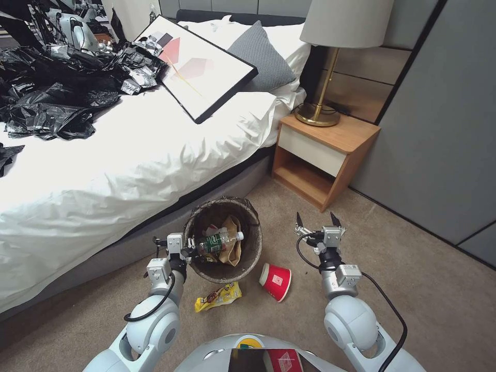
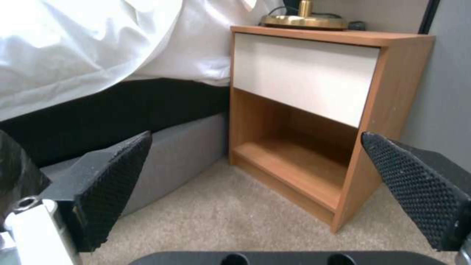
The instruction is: Pick up the trash bin, then pick up the garbage from the floor and place it into the trash bin.
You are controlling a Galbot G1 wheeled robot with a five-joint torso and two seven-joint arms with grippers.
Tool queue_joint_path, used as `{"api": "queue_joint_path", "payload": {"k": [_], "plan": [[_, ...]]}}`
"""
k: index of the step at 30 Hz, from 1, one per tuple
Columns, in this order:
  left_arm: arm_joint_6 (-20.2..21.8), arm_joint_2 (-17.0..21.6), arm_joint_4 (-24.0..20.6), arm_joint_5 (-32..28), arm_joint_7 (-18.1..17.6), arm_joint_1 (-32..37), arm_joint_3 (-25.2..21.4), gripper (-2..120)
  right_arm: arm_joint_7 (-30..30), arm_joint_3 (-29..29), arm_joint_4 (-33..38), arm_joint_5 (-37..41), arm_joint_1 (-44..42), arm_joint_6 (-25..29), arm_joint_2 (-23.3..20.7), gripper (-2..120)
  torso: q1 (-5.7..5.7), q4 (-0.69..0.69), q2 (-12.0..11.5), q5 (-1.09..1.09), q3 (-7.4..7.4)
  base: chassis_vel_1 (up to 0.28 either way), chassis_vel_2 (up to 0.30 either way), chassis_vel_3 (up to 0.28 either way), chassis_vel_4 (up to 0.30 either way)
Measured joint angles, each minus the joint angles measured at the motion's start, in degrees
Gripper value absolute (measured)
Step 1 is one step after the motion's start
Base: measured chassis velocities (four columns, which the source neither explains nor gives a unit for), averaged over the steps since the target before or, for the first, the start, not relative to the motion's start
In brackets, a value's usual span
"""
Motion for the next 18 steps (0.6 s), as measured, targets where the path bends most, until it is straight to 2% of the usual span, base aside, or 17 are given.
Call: {"api": "queue_joint_path", "payload": {"k": [12,18], "plan": [[-0.19,0.48,-0.91,0.01,-0.37,1.08,-1.08,0,-0.01,-0.91,-0.55,-0.48,-0.48,-0.17,0.07,100,0.0,0.01,0.0,0.0,0.0,0.0,0.0,0.0,0.0],[-0.39,0.56,-1.53,0.26,-0.41,1.91,-1.55,0,-0.01,-1.78,-2.18,0.45,0.38,-0.38,-2.73,100,0.0,0.02,0.0,-0.01,0.0,0.0,0.0,0.0,0.0]]}}
